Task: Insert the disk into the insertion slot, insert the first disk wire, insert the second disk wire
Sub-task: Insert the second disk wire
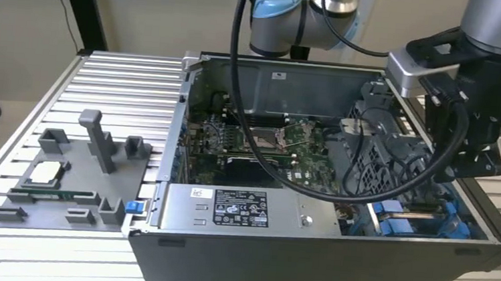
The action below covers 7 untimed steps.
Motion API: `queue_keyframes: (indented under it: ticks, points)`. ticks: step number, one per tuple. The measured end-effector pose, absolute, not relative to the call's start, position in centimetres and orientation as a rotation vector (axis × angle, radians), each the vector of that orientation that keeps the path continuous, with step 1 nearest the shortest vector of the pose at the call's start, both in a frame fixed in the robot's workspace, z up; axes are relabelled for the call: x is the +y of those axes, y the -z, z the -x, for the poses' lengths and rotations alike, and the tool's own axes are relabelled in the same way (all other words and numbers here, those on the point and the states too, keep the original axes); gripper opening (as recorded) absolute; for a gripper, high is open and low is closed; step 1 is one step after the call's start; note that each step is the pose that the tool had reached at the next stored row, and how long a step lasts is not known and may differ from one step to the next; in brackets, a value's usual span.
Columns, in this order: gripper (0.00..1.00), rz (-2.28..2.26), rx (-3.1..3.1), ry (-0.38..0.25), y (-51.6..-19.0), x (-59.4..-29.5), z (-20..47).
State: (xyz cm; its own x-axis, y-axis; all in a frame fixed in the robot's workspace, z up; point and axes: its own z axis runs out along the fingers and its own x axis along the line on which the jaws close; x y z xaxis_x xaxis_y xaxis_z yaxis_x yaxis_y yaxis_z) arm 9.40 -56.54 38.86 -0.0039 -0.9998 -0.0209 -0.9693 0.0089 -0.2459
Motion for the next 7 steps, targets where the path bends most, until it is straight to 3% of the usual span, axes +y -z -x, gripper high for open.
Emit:
queue_keyframes:
  ticks: [7]
  points:
    - [1.00,2.075,2.088,0.241,-38.86,-56.54,-9.40]
